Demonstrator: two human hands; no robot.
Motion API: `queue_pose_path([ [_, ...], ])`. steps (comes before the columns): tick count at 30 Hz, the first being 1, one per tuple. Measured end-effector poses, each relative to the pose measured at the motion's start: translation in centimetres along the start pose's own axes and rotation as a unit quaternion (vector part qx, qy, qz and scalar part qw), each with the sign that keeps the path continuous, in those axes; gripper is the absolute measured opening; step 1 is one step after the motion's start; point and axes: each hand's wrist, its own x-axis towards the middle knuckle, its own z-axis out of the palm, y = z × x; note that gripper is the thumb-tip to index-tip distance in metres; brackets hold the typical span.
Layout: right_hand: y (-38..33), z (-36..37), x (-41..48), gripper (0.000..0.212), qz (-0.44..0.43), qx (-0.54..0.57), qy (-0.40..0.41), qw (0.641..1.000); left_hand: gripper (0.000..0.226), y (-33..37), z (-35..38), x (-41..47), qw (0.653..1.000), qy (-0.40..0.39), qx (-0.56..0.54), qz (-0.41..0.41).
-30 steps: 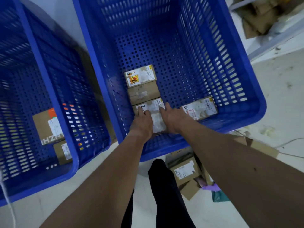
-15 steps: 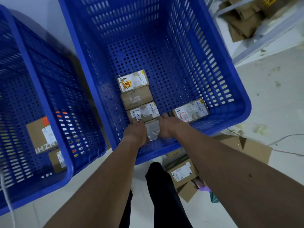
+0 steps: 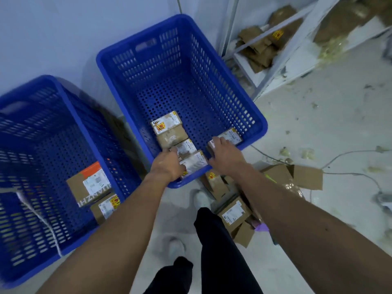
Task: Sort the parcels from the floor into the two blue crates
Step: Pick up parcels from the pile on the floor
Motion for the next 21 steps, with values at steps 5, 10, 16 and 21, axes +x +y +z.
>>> queue_pose_path([
  [5,0.3,1.0,-9.5,0.074,0.050,0.044,0.043,0.997,0.064,-1.0,-0.2,-5.7,0.997,0.047,-0.025,0.054],
  [10,0.1,4.4,-18.9,0.075,0.106,0.037,-0.013,0.994,0.060,-2.9,1.4,-11.5,0.987,0.097,-0.025,0.124],
  [16,0.1,10.7,-28.4,0.066,0.182,0.030,-0.120,0.976,0.048,-4.6,5.8,-17.3,0.979,0.115,0.015,0.168],
  [21,2.1,15.8,-34.5,0.066,0.242,0.055,-0.154,0.956,0.045,-4.2,11.0,-20.0,0.980,0.070,0.038,0.180],
])
